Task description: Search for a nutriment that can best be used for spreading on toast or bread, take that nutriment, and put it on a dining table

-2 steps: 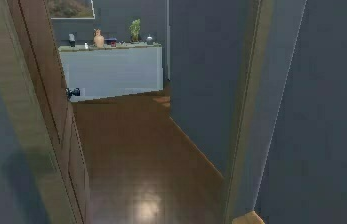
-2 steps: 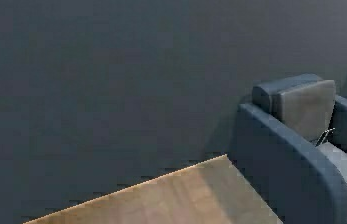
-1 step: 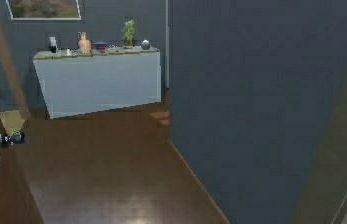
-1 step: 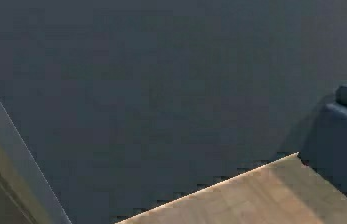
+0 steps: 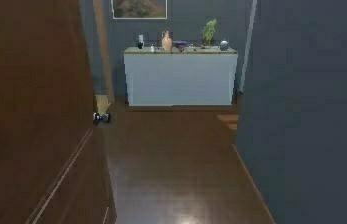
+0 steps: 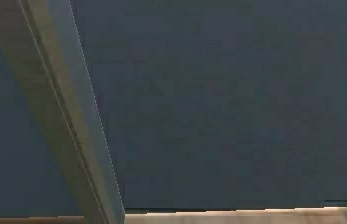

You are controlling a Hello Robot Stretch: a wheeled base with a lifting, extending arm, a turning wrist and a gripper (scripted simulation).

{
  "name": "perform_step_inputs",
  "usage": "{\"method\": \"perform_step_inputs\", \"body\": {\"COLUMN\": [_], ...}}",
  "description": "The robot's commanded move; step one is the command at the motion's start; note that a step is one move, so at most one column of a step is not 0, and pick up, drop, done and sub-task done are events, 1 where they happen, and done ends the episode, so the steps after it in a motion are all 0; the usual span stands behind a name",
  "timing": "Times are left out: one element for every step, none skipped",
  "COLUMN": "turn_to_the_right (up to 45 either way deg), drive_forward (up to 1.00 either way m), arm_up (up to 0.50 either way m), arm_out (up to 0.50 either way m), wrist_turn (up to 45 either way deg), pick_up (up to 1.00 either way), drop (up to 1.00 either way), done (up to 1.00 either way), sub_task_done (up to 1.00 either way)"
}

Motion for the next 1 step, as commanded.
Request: {"method": "perform_step_inputs", "body": {"turn_to_the_right": [0.0], "drive_forward": [1.0], "arm_up": [0.0], "arm_out": [0.0], "wrist_turn": [0.0], "pick_up": [0.0], "drop": [0.0], "done": [0.0], "sub_task_done": [0.0]}}
